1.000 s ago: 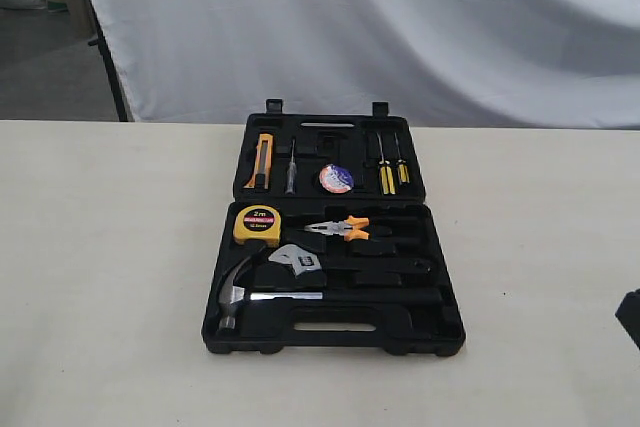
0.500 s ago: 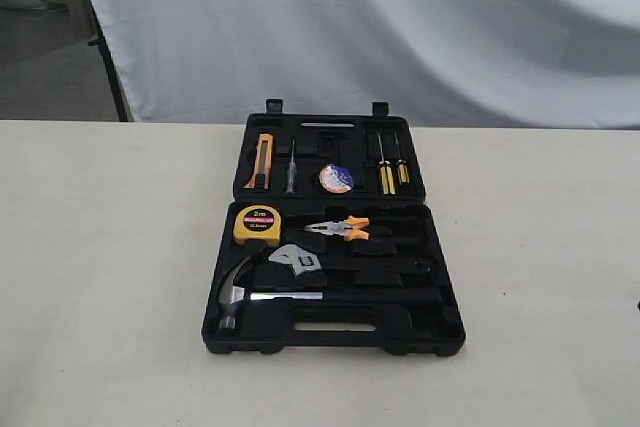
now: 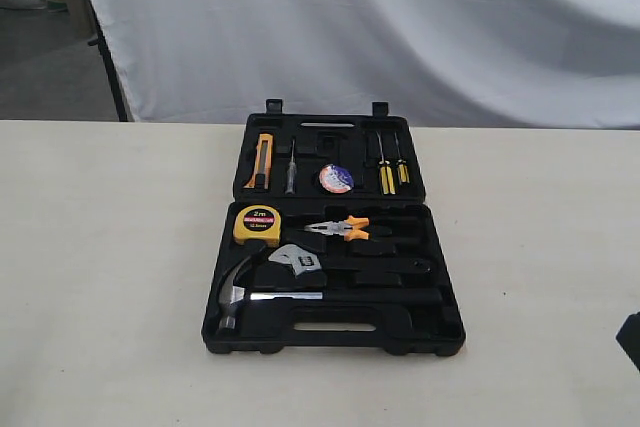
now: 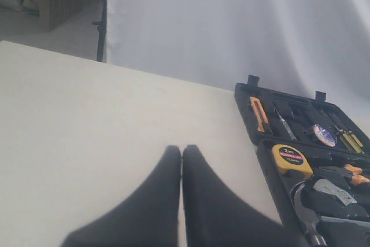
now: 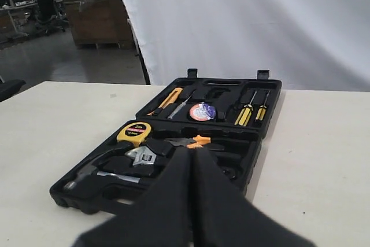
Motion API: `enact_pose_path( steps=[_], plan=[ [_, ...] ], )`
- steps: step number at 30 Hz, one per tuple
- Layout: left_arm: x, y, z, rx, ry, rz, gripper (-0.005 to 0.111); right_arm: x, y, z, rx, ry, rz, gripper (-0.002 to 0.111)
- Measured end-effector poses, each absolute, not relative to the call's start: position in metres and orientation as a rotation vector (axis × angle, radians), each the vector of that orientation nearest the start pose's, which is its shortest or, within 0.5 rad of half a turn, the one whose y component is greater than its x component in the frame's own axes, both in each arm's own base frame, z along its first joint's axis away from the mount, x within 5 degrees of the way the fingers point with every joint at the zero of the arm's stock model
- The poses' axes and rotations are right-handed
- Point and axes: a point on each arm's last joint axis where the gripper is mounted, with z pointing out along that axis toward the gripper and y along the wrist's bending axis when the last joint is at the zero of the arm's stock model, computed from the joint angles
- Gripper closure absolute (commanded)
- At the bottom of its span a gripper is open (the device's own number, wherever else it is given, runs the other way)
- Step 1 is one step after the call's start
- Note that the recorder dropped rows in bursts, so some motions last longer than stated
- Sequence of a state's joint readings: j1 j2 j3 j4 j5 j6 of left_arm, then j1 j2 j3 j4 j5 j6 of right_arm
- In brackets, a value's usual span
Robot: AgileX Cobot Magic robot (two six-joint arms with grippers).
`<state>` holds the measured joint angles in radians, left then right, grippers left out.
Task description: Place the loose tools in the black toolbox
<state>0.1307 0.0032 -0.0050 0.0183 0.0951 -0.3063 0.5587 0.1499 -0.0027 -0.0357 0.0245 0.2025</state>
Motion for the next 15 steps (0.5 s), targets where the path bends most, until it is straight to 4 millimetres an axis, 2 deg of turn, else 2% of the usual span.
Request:
enact_pose_path(
  steps=[11, 15],
  plan=[
    [0.0560, 0.0075, 0.2061, -0.329, 1.543, -0.122, 0.106, 0.0574, 0.0357, 0.2021, -0.325, 1.654, 0.549, 0.109],
    [0.0560, 0.0075, 0.2061, -0.329, 1.543, -0.122, 0.106, 0.0555, 0.0291, 0.2058, -0.254, 1.602, 0.505, 0.109]
  ],
)
